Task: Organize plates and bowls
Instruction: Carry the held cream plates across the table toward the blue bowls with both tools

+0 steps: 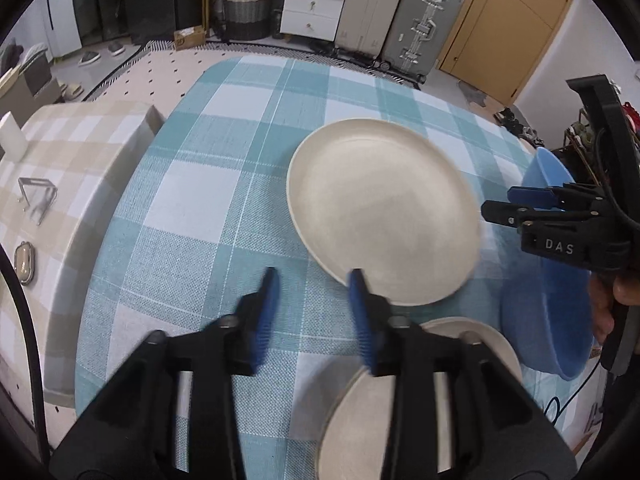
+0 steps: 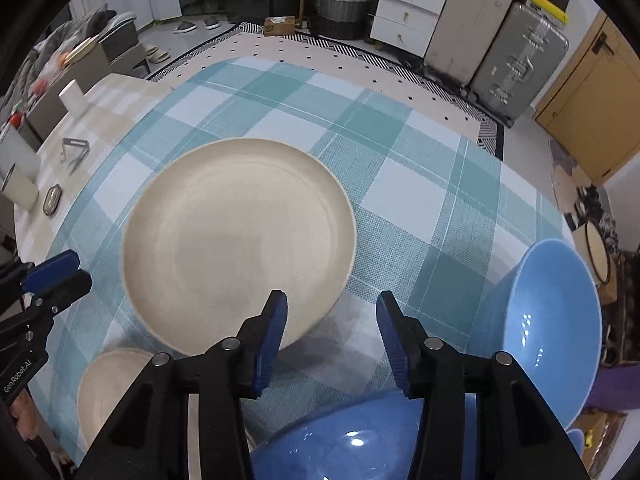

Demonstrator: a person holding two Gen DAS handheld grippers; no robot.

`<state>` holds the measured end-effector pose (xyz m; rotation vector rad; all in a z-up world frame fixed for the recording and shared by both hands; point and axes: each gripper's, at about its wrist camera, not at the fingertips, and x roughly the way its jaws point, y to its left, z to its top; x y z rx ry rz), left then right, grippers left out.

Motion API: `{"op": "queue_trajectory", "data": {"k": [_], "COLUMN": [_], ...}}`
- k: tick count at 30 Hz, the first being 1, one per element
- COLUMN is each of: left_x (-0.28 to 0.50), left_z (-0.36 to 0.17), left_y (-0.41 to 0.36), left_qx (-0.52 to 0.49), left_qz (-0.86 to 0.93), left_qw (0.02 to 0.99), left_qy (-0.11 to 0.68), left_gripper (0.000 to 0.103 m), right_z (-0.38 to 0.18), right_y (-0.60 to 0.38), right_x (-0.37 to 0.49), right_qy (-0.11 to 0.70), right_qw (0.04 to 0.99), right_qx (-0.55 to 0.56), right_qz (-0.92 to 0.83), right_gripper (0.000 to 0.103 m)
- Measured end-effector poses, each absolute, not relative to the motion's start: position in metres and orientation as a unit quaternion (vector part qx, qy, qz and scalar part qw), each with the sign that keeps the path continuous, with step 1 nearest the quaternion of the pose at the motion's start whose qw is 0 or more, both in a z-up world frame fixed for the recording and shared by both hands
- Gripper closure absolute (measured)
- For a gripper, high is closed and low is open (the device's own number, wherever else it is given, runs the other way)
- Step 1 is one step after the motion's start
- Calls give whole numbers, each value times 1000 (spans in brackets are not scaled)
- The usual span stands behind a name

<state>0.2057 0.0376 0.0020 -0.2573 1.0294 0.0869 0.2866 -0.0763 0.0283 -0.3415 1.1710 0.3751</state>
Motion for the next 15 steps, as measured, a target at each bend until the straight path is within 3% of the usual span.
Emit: {"op": "queue_trajectory", "data": {"k": [1, 4, 15], "left_x": [208, 217, 256], "left_z": [-1, -11, -46], "left_y": [39, 46, 58], "left_qx": [-126, -136, -163], "left_qz": [45, 49, 58], "left_qw": [860, 857, 839], "left_qy": [493, 495, 516], "left_gripper": [42, 23, 23], "right_z": [24, 14, -7], "right_y": [-77, -78, -73], "right_x": [291, 301, 322], "right_qy": [551, 564, 571], "right_qw": [801, 795, 789], "right_qx": [-156, -139, -129], "right_qz": [175, 176, 185], "right_gripper": [54, 54, 55]}}
